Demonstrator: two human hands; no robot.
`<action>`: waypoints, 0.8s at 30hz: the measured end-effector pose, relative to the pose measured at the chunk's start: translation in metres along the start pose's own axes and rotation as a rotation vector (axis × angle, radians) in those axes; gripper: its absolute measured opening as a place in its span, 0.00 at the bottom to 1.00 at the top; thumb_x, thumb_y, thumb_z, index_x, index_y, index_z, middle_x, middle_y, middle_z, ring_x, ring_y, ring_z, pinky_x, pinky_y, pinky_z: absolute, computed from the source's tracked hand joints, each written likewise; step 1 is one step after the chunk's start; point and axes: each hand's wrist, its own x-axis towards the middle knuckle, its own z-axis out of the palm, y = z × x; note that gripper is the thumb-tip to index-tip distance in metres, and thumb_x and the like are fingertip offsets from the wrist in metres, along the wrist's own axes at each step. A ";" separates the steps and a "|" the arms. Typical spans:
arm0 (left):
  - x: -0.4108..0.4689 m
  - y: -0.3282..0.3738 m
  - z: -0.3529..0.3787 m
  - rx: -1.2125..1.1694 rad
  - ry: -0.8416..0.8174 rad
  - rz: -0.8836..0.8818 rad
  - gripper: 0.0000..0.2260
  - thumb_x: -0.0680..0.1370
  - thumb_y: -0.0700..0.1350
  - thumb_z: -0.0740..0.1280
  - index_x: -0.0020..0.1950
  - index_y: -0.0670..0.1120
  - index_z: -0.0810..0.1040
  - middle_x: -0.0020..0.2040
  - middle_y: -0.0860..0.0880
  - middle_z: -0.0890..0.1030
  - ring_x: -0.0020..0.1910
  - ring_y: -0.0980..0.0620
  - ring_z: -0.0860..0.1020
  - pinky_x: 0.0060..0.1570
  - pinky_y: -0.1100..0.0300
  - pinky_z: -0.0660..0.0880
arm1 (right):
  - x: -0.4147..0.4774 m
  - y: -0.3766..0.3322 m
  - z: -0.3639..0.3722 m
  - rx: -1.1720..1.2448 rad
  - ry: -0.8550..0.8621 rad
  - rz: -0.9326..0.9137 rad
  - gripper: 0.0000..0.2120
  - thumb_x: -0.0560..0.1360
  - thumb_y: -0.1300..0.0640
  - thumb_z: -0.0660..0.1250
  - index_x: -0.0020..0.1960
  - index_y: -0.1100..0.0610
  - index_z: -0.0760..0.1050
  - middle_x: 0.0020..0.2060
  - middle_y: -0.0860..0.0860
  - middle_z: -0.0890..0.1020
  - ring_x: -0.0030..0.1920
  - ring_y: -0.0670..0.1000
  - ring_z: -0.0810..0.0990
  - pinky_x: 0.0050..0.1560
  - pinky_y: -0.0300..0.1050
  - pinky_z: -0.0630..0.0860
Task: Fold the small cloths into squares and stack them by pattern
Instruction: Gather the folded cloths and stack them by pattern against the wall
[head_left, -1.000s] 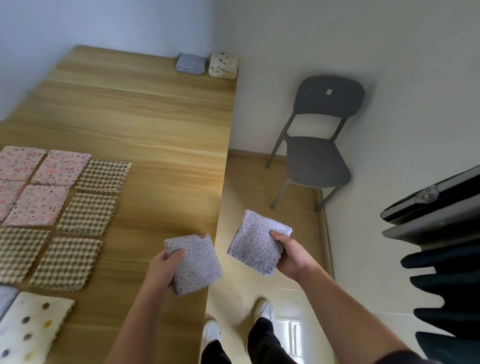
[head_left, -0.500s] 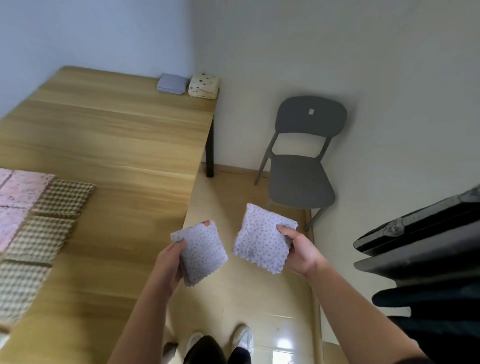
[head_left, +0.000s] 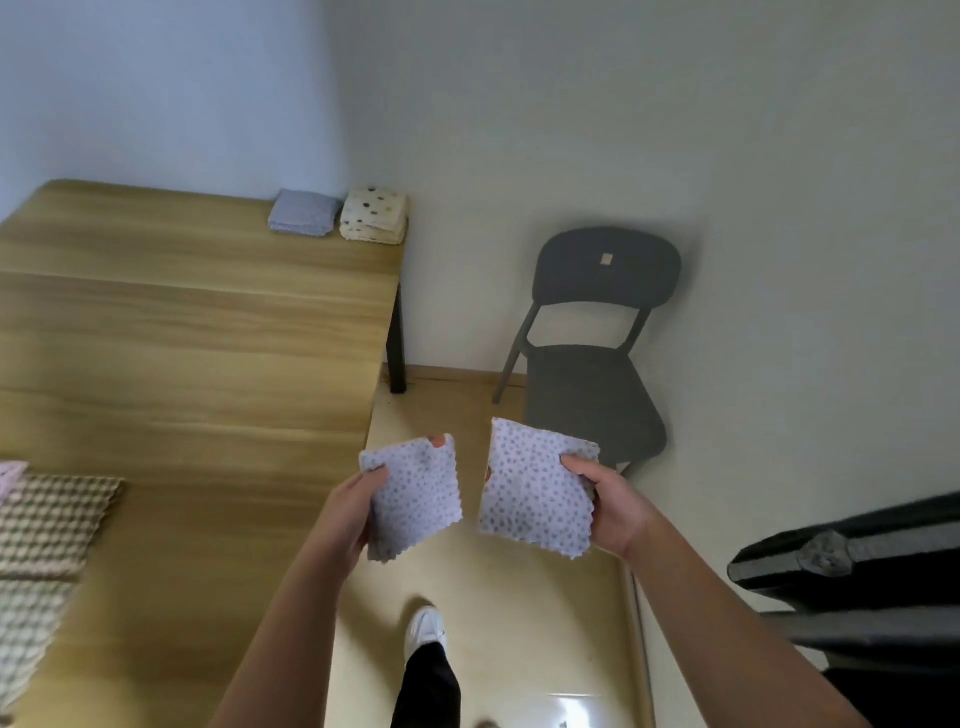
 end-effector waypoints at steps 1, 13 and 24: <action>0.014 0.013 0.000 0.011 -0.017 0.001 0.09 0.82 0.46 0.59 0.53 0.45 0.78 0.52 0.46 0.82 0.49 0.50 0.81 0.42 0.55 0.76 | 0.009 -0.010 0.004 0.006 0.003 -0.006 0.17 0.71 0.57 0.65 0.58 0.63 0.75 0.53 0.60 0.83 0.58 0.61 0.78 0.57 0.58 0.74; 0.107 0.112 -0.007 0.000 -0.031 -0.056 0.10 0.82 0.45 0.60 0.59 0.42 0.74 0.55 0.45 0.80 0.54 0.45 0.78 0.53 0.49 0.75 | 0.080 -0.085 0.043 0.019 0.047 -0.014 0.17 0.74 0.57 0.64 0.61 0.63 0.75 0.53 0.60 0.83 0.57 0.62 0.79 0.57 0.59 0.74; 0.177 0.167 0.026 -0.039 -0.009 -0.086 0.08 0.82 0.44 0.58 0.53 0.43 0.76 0.51 0.43 0.80 0.51 0.46 0.79 0.45 0.52 0.76 | 0.162 -0.161 0.060 -0.054 0.003 0.019 0.14 0.78 0.58 0.61 0.60 0.63 0.75 0.51 0.60 0.84 0.56 0.61 0.79 0.58 0.60 0.73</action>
